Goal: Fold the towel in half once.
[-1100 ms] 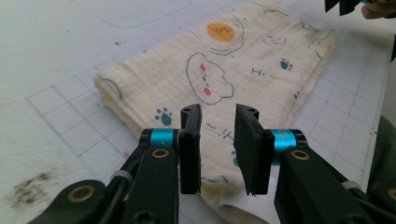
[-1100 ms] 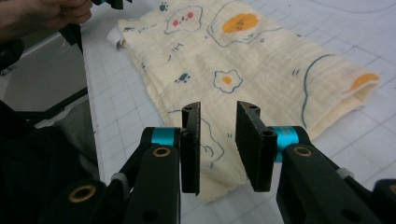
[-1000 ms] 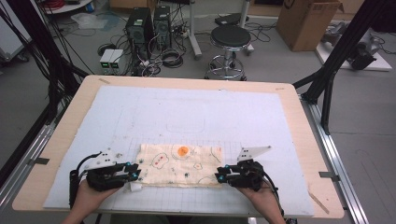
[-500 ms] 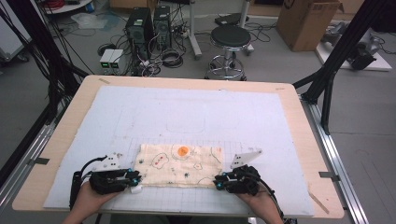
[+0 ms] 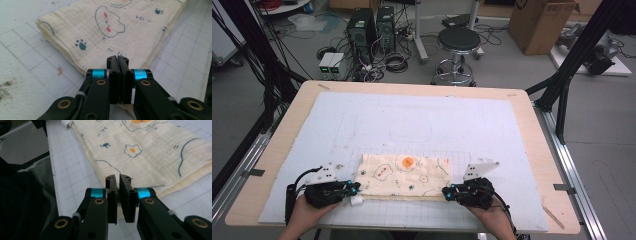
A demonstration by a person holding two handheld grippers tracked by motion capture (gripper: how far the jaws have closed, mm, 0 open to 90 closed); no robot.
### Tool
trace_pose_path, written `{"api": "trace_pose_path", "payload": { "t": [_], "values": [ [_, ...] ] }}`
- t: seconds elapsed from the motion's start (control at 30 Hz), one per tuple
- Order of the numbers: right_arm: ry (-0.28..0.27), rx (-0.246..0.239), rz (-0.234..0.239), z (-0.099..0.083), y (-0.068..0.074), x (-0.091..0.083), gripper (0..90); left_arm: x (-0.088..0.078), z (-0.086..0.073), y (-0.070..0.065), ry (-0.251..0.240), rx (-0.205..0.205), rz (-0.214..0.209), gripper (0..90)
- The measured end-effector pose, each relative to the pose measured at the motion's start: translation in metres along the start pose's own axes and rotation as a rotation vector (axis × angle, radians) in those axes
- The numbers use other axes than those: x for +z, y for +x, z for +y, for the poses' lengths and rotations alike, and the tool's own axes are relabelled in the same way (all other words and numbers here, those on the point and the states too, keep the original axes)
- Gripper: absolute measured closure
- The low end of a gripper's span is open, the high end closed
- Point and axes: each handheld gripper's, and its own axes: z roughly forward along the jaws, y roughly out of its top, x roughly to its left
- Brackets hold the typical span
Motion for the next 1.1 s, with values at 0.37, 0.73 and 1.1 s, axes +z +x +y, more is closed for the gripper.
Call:
{"api": "trace_pose_path", "payload": {
  "t": [0.37,0.73,1.1],
  "values": [
    [0.064,0.029,0.023,-0.007,0.0,0.007,74.9,-0.004,-0.003,-0.002,0.016,0.005,-0.026,81.4],
    [-0.06,0.029,-0.03,0.012,-0.002,-0.005,61.3,-0.001,0.016,-0.005,-0.07,0.009,-0.018,60.1],
    [-0.098,-0.032,-0.074,0.06,-0.012,0.02,86.7,0.034,0.056,-0.003,-0.089,0.029,0.012,86.5]
  ]
}}
